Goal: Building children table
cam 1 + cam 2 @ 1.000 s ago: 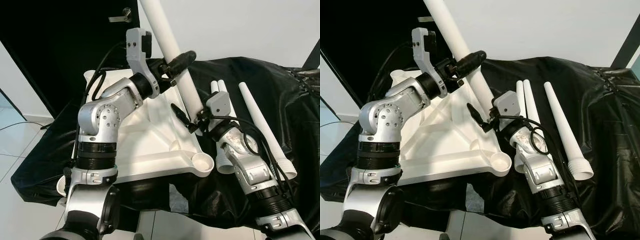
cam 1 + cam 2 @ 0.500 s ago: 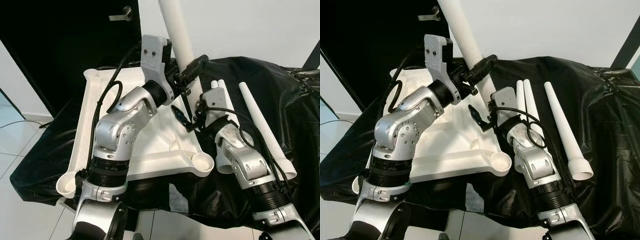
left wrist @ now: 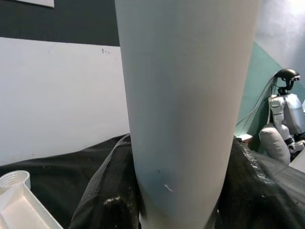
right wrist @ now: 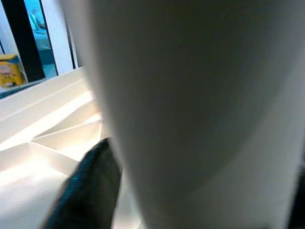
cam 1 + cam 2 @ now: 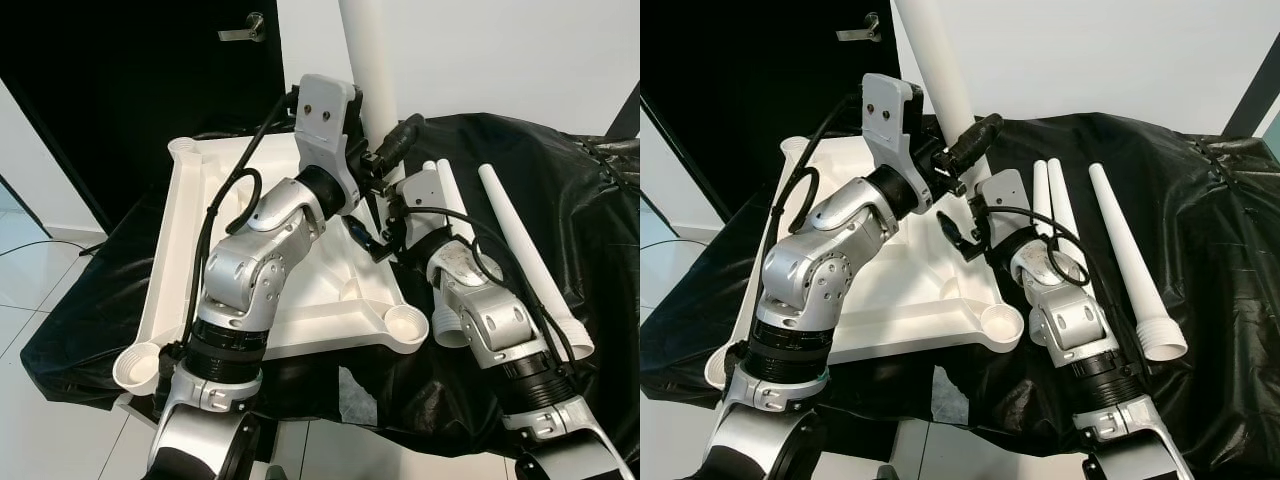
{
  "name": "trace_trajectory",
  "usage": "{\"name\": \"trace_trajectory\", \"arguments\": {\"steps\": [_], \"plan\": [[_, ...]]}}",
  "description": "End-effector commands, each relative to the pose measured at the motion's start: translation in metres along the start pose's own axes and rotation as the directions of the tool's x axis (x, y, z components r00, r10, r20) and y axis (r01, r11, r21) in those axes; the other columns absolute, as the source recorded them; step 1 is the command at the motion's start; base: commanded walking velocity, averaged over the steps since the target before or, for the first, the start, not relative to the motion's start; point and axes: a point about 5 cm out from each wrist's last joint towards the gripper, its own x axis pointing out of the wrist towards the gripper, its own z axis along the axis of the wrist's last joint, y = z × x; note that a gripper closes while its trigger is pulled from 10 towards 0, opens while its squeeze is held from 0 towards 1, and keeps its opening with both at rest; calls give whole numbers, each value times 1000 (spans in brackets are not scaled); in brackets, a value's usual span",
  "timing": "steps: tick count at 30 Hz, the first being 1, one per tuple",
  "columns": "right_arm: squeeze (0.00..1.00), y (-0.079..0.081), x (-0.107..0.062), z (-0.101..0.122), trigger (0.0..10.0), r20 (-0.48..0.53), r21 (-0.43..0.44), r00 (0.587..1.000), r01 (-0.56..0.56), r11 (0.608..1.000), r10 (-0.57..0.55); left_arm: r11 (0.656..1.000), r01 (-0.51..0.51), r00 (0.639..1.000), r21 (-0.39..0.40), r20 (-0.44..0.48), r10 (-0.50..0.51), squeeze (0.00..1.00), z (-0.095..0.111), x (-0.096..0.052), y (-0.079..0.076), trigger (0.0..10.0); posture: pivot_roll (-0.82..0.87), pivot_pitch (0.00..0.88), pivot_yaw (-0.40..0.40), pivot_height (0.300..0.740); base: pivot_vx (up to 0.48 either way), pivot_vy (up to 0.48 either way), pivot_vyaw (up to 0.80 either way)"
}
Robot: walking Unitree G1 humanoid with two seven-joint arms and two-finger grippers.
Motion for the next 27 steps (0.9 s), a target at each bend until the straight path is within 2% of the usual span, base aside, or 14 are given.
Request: {"name": "trace_trajectory", "arguments": {"steps": [1,10,13,14,15,17,18,20,21,25,27], "plan": [[0,8,4,2,0,-8,-4,999,-47,999,47,998,67,996,10,55,-67,0,7,4,-15,10000,29,0,5,740,0,0,0],[0,5,3,1,0,-25,11,999,-22,1000,22,997,69,996,30,55,-70,0,5,3,-16,10000,29,0,7,740,0,0,0],[0,4,3,0,157,-34,17,999,-7,1000,7,997,75,995,12,58,-75,0,4,3,-16,10000,29,0,7,740,0,0,0],[0,3,3,0,6235,-37,26,999,7,1000,-6,997,79,995,-13,61,-78,1000,3,2,-15,10000,34,0,8,740,0,0,0],[0,2,3,-1,10000,-41,33,999,21,999,-20,997,80,995,-23,60,-79,1000,2,2,-14,10000,34,0,8,740,0,0,0],[0,1,4,-2,10000,-47,46,998,38,998,-36,998,62,997,0,42,-62,1000,0,2,-10,10000,39,0,10,740,0,0,0],[0,1,4,-3,10000,-53,57,997,57,997,-53,998,58,998,9,34,-58,651,-1,1,-8,10000,45,0,12,740,0,0,0],[0,1,4,-3,10000,-53,57,997,57,997,-53,998,58,998,9,34,-58,651,-1,1,-8,10000,45,0,12,740,0,0,0],[0,0,5,-4,10000,-60,67,996,77,995,-73,998,60,998,17,31,-61,0,-2,0,-7,10000,46,0,12,740,0,0,0],[0,-5,5,-6,10000,-67,88,990,127,988,-122,997,77,996,11,47,-77,0,1,-4,-6,10000,60,0,7,740,0,0,0],[0,-14,3,-8,10000,-74,113,978,201,973,-194,997,79,994,0,76,-79,0,6,-10,-4,10000,73,0,-6,740,0,0,0]]}}
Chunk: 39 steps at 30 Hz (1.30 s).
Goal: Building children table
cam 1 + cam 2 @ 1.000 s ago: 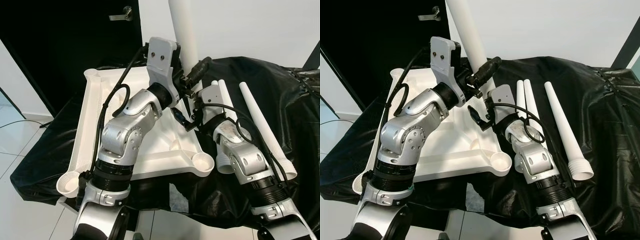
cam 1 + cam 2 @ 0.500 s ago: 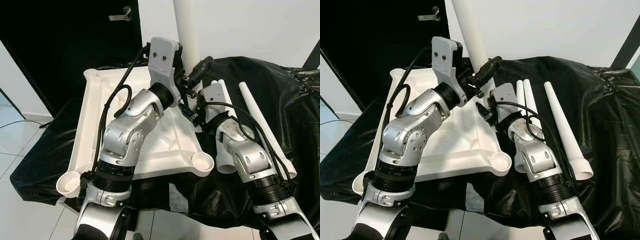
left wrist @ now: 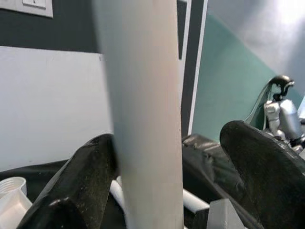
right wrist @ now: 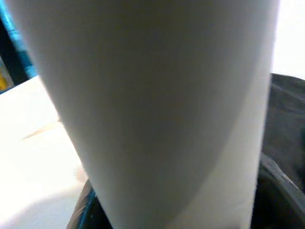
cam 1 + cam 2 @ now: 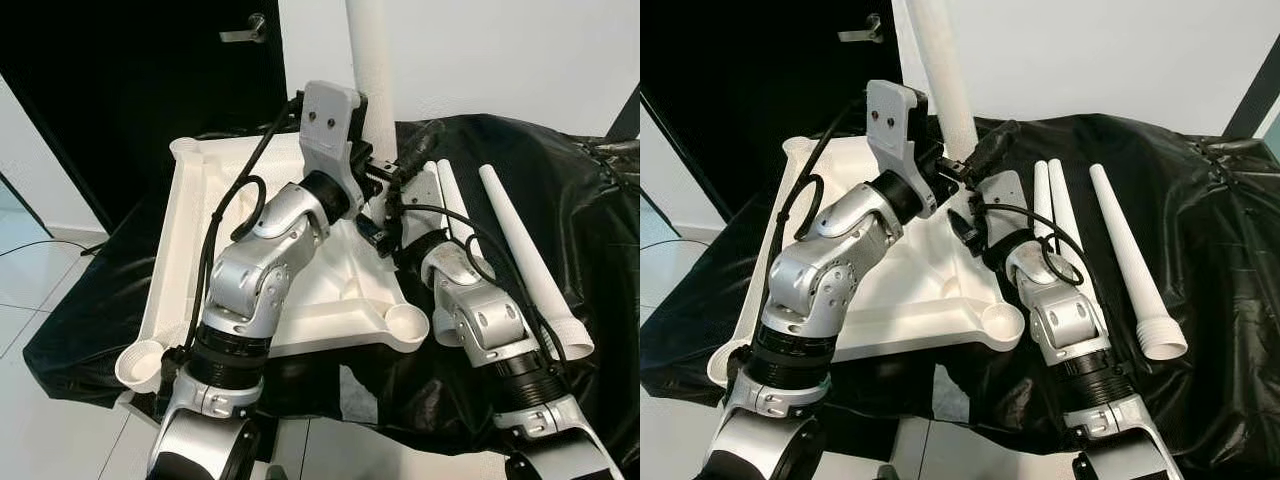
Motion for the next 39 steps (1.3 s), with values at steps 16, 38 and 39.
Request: {"name": "trace_trajectory", "arguments": {"steps": [16,38,39], "plan": [[0,-27,-5,14,10000,70,83,983,163,983,-169,996,-40,995,83,-82,47,0,-10,-39,32,10000,73,0,-3,740,0,0,0],[0,4,-29,8,10000,159,148,985,38,988,-62,978,207,943,35,-274,-189,0,-58,-99,8,10000,41,4,4,740,0,0,0],[0,7,-31,7,10000,160,157,986,28,987,-54,974,227,934,20,-289,-211,0,-61,-103,5,10000,42,7,5,740,0,0,0]]}}
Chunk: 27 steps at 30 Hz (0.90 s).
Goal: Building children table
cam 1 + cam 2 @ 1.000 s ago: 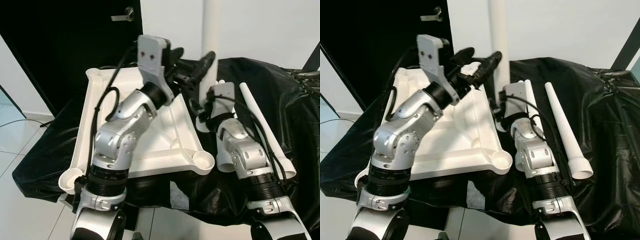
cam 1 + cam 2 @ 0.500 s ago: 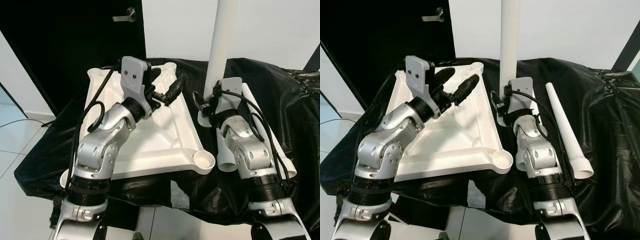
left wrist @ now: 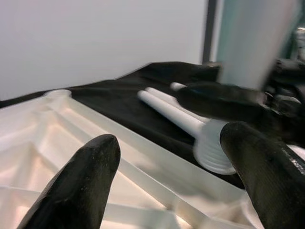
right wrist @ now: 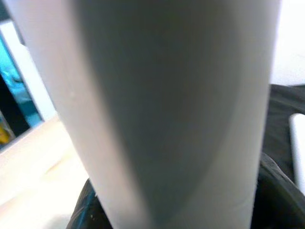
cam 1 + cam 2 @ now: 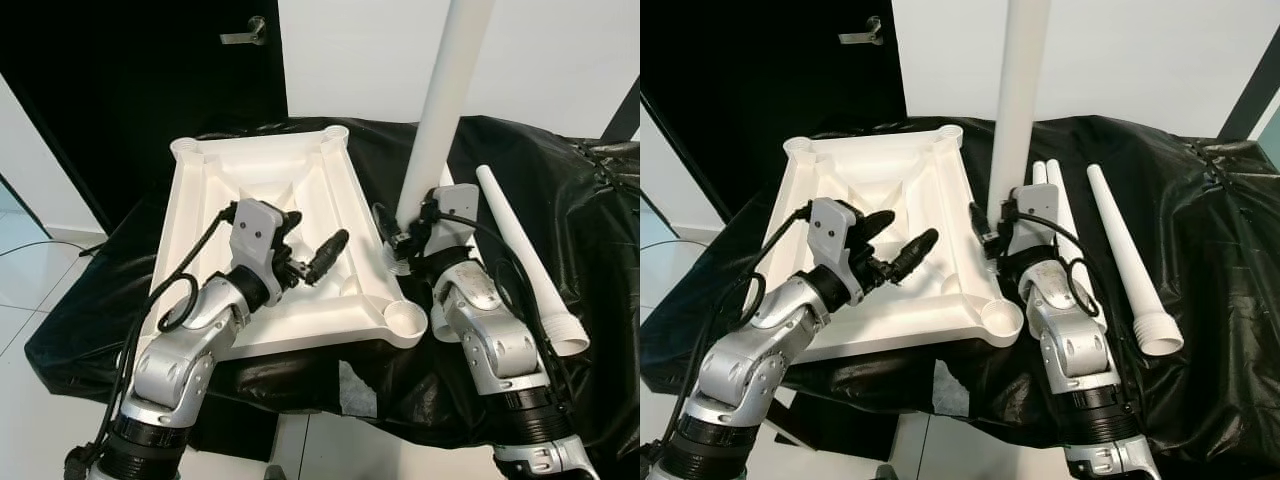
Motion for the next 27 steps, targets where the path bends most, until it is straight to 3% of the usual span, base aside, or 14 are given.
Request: {"name": "trace_trajectory", "arguments": {"steps": [1,5,6,8,9,11,12,16,21,25,27], "plan": [[0,3,-1,2,10000,14,13,1000,-14,1000,14,955,297,955,5,-3,-297,0,0,-3,-18,10000,42,7,5,740,0,0,0],[0,7,-6,-1,10000,14,23,1000,-26,999,26,945,328,944,-14,-26,-328,0,-4,-6,-22,10000,46,8,9,740,0,0,0],[0,11,-12,-3,10000,14,43,999,-38,998,38,922,387,917,-31,-90,-388,0,-13,-14,-30,10000,46,8,15,740,0,0,0],[0,11,-12,-3,10000,14,43,999,-38,998,38,922,387,917,-31,-90,-388,0,-13,-14,-30,10000,46,8,15,740,0,0,0],[0,15,-21,-6,10000,7,59,999,-41,997,41,882,467,860,-54,-205,-468,0,-32,-28,-41,10000,47,9,18,740,0,0,0],[0,14,-23,-7,10000,7,64,999,-38,997,37,875,482,845,-40,-243,-477,0,-39,-31,-43,10000,47,9,18,740,0,0,0],[0,14,-23,-7,10000,7,64,999,-38,997,37,875,482,845,-40,-243,-477,0,-39,-31,-43,10000,47,9,18,740,0,0,0],[0,14,-28,-9,10000,4,90,1000,-31,995,31,901,434,830,-7,-386,-403,0,-61,-32,-38,10000,45,1,17,740,0,0,0],[0,18,-37,-10,10000,7,128,999,-39,991,39,903,429,833,24,-398,-385,0,-65,-34,-37,10000,46,0,18,740,0,0,0],[0,23,-64,-29,10000,-72,223,997,-13,975,29,899,437,830,43,-404,-384,0,-65,-40,-36,10000,46,2,22,740,0,0,0],[0,22,-68,-34,10000,-93,229,996,7,973,15,900,435,830,39,-404,-384,0,-64,-40,-36,10000,45,2,23,740,0,0,0]]}}
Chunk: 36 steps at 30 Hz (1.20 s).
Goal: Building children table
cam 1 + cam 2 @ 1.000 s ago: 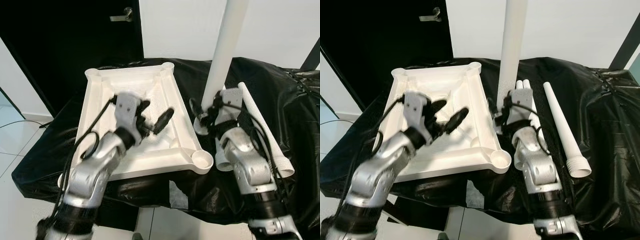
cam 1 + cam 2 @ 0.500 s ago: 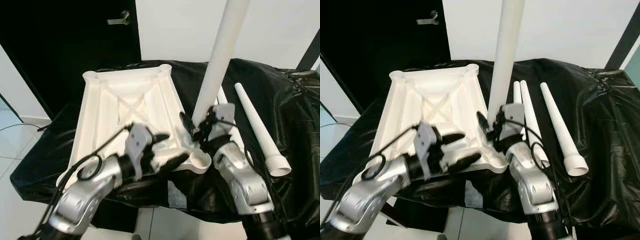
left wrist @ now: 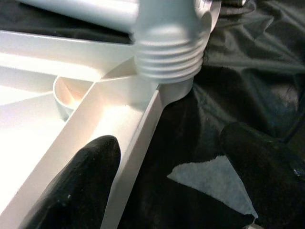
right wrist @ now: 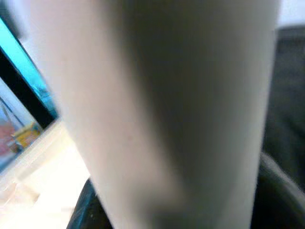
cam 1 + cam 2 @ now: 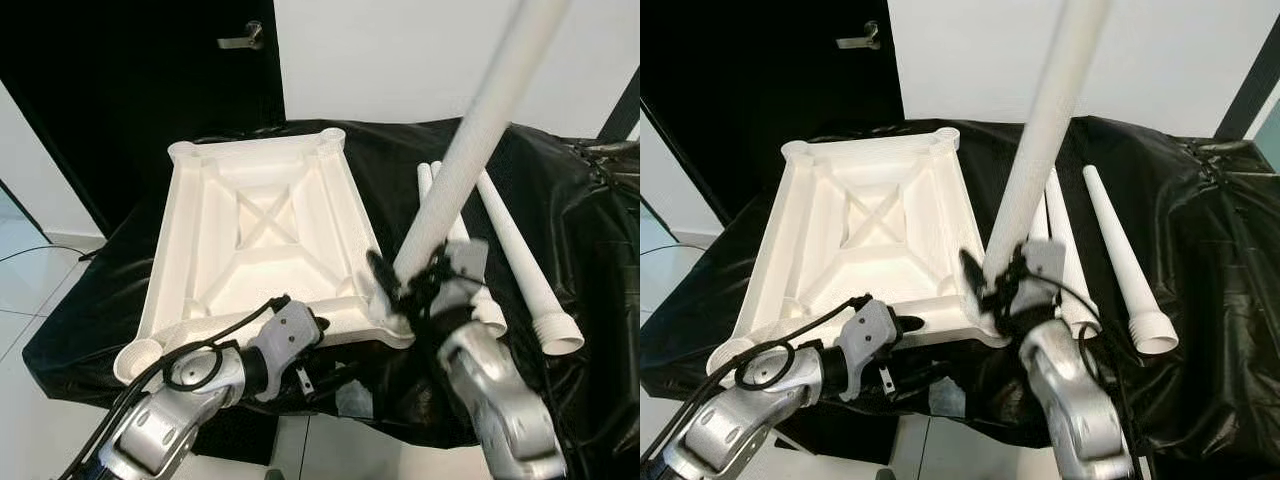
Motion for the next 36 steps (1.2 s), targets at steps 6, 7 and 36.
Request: {"name": "trace_trajectory", "arguments": {"steps": [6,7,36], "plan": [[0,-21,-10,-20,10000,-86,41,991,102,994,-99,1000,23,1000,3,-12,-23,0,3,-3,3,10000,42,0,29,740,0,0,0],[0,-25,-10,-22,10000,-95,28,989,115,993,-112,1000,11,1000,7,-11,-11,0,4,-3,5,10000,42,0,29,740,0,0,0],[0,-24,9,-26,10000,-104,-223,993,-80,972,58,998,-69,996,9,62,68,0,20,-4,19,10000,50,0,27,740,0,0,0]]}}
